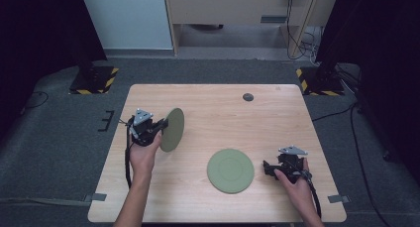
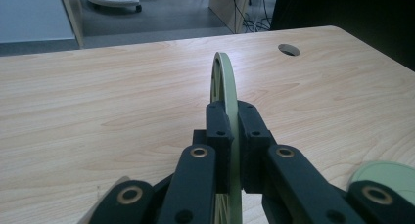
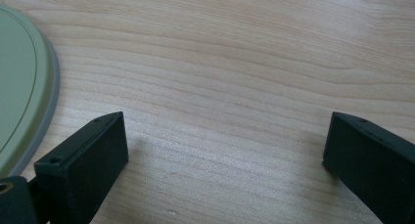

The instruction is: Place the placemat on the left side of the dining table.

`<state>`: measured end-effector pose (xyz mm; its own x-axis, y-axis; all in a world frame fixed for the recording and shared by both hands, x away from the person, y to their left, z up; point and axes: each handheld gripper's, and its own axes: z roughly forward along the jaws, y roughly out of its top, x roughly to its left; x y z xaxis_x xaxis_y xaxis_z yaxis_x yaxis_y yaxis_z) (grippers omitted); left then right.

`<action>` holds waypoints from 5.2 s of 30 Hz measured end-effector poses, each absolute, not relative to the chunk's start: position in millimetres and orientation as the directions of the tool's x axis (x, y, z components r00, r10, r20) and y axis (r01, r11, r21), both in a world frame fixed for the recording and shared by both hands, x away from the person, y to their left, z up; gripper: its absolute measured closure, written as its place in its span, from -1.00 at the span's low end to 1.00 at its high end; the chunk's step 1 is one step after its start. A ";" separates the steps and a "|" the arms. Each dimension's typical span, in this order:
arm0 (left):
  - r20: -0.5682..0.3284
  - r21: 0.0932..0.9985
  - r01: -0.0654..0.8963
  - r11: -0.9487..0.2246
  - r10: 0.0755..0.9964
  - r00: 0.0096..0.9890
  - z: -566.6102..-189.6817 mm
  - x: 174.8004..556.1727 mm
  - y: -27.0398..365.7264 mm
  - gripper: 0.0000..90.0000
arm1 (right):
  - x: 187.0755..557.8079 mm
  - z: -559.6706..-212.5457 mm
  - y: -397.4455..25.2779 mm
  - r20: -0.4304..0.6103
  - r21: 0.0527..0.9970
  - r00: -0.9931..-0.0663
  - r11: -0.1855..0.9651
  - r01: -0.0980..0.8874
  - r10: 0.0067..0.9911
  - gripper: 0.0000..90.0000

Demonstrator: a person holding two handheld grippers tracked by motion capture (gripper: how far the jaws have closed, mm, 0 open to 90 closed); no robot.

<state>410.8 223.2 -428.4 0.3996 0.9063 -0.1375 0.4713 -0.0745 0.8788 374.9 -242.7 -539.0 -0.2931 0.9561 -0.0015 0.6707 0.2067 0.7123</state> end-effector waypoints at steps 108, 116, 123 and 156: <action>-0.108 0.732 0.676 -0.084 0.965 0.237 -498.5 447.6 336.9 0.68 | 374.4 -539.1 -242.6 -0.002 0.713 -0.298 0.211 0.669 0.954 -0.93; -0.074 0.724 0.680 -0.113 0.968 0.241 -499.9 448.3 335.5 0.60 | 374.5 -539.1 -242.6 -0.002 0.713 -0.299 0.211 0.669 0.954 -0.93; -0.059 0.714 0.690 -0.116 0.973 0.224 -502.2 450.0 336.4 0.47 | 374.6 -539.1 -242.7 -0.002 0.713 -0.300 0.212 0.669 0.954 -0.93; -0.137 0.806 0.592 -0.019 0.966 0.219 -462.5 425.6 302.6 -0.91 | 377.2 -539.2 -242.0 -0.002 0.710 -0.297 0.211 0.672 0.955 -0.97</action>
